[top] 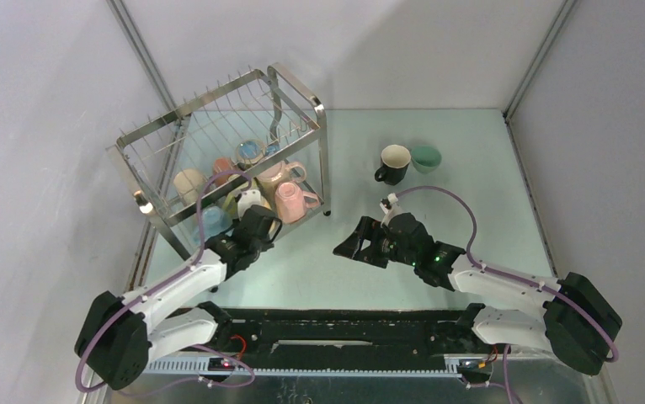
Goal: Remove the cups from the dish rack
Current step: Unload the cup from the dish rack.
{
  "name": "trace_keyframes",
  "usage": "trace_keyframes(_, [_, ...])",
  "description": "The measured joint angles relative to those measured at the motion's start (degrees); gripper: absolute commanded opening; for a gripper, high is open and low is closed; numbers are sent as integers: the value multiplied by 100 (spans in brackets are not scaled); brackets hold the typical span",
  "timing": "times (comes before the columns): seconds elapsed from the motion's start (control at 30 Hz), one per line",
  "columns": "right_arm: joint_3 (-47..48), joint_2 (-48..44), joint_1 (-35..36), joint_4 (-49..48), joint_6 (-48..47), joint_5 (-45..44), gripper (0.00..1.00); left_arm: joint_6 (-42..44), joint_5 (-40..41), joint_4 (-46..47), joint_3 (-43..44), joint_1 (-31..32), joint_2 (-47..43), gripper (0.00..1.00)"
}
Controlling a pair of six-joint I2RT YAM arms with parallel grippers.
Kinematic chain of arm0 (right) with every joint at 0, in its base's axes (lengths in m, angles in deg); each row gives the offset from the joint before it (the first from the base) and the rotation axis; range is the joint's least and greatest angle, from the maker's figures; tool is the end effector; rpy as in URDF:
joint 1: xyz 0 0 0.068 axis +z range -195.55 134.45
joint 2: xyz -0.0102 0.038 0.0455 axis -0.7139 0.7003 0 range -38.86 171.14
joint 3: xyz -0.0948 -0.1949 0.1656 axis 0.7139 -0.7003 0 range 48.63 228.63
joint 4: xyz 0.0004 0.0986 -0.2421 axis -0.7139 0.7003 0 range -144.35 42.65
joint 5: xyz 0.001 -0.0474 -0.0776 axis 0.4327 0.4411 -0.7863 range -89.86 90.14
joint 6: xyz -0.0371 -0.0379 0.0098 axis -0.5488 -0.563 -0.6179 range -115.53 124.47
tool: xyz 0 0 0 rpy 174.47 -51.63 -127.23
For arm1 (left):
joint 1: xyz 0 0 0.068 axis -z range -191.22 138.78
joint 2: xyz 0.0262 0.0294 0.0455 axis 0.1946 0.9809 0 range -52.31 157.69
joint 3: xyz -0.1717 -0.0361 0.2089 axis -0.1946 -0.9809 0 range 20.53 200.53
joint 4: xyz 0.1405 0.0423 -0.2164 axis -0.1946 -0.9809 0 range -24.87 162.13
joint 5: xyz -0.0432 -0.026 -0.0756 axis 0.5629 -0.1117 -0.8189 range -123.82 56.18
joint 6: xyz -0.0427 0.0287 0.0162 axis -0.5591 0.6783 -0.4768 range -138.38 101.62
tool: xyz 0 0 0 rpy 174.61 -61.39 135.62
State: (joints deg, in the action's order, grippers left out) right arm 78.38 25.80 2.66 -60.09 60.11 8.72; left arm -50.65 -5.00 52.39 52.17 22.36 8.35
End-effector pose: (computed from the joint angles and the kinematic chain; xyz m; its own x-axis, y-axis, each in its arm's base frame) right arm 0.1544 0.1807 0.2079 -0.8636 0.2586 -0.4328 -0.1971 0.6170 0.7619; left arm 0.1789 -0.0981 0.1981 -0.6473 -0.1319 -0.7508 -0.1487 0.9878 -0.0453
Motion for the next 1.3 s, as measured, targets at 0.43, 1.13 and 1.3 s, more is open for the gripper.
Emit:
trace_keyframes(0.43, [-2, 2, 22, -83, 7, 2, 90, 190, -234, -844, 251, -2, -686, 0])
trace_keyframes(1.13, [0, 7, 122, -439, 181, -15, 90, -181, -680, -1661, 664, 555, -1241, 0])
trace_keyframes(1.3, [0, -26, 146, -481, 289, -46, 90, -404, -761, -1766, 754, 815, -1316, 0])
